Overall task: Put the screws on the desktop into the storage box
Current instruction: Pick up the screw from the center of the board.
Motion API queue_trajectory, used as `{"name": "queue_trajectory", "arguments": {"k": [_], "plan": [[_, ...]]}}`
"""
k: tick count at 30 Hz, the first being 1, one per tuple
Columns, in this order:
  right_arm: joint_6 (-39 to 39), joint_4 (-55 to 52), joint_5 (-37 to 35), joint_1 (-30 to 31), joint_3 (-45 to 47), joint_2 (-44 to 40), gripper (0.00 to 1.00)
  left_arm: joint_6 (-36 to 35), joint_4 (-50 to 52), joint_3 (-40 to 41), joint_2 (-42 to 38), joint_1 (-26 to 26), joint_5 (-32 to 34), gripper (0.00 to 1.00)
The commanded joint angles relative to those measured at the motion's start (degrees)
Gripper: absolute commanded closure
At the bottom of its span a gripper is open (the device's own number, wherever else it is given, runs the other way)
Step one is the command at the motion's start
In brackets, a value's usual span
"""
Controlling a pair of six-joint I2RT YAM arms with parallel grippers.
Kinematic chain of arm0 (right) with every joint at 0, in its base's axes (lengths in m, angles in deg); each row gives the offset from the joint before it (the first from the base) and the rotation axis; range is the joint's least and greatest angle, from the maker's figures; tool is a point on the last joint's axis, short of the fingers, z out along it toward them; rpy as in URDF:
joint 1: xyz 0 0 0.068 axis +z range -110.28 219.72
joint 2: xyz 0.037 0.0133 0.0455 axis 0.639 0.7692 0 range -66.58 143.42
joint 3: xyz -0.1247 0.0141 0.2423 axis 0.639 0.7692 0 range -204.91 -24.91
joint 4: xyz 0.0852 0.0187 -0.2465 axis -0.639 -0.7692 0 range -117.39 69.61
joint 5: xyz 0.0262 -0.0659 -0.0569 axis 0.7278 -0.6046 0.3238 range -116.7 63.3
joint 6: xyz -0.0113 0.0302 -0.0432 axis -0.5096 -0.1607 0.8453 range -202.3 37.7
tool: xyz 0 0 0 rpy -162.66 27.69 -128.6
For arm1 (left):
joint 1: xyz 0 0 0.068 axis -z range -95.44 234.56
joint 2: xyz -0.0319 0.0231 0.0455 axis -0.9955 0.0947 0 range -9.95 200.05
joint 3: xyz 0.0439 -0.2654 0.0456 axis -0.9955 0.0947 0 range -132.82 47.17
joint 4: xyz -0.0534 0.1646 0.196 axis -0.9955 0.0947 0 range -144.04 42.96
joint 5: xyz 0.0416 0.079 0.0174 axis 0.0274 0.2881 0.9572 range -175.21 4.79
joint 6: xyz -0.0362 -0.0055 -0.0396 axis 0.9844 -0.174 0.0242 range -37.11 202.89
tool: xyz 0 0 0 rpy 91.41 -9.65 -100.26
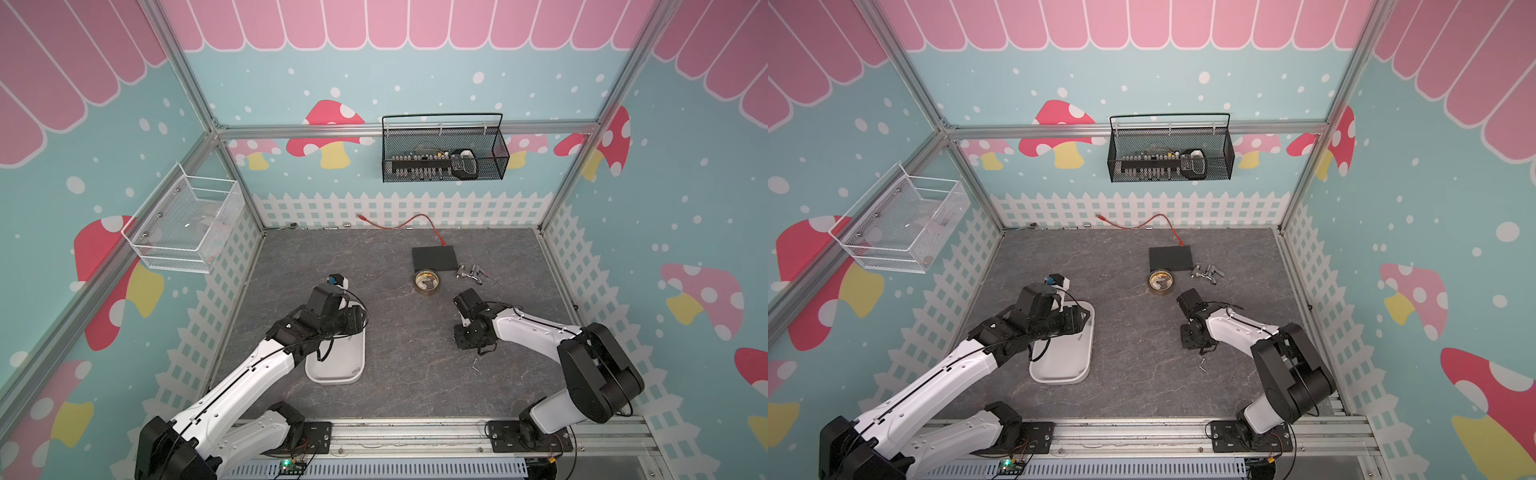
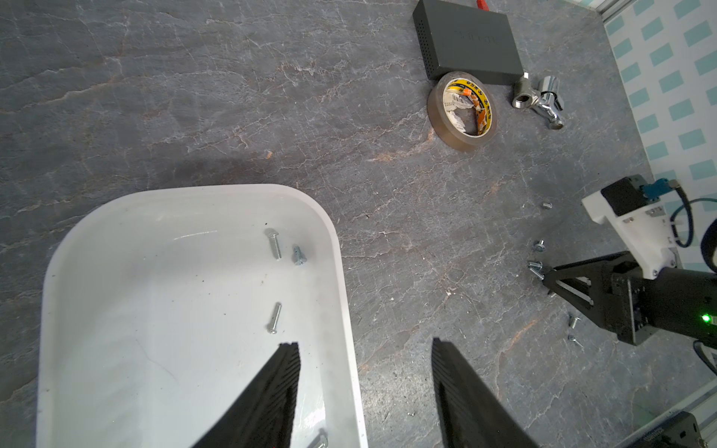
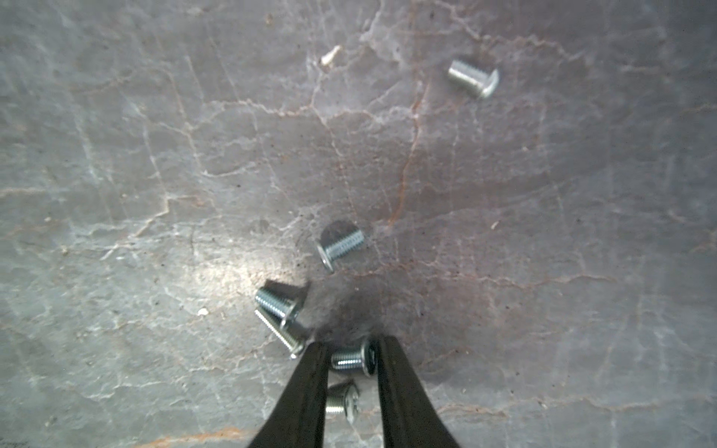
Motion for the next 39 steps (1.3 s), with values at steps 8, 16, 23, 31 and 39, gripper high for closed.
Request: {"name": "queue_trajectory", "arguments": {"k": [8,16,23,31,39], "plan": [[0.9,-0.6,-1.0,0.4,1.4,3.9,0.84,0.3,-0.3,0.8,-0.5,0.6,1.4,0.41],[2.7,-0.8,1.1,0.4,0.0,-0.4,0.9,0.3,-0.1,0.8,-0.5,0.6,1.5,0.41],[4.0,-2.1,6.3,0.4,-2.2,-6.0,0.91,0.3,-0.2,0.8,-0.4,0.6,1.6,0.41],[3.7,1.2,20.6,2.6,-4.6,-12.4,0.93,0.5,-0.1,0.7,-0.4,0.7,2.0,0.41],[-5.3,17.9,31.4,13.9,-9.7,-6.9,0.95,1.0,0.1,0.5,-4.6,0.7,4.9,0.41]]}}
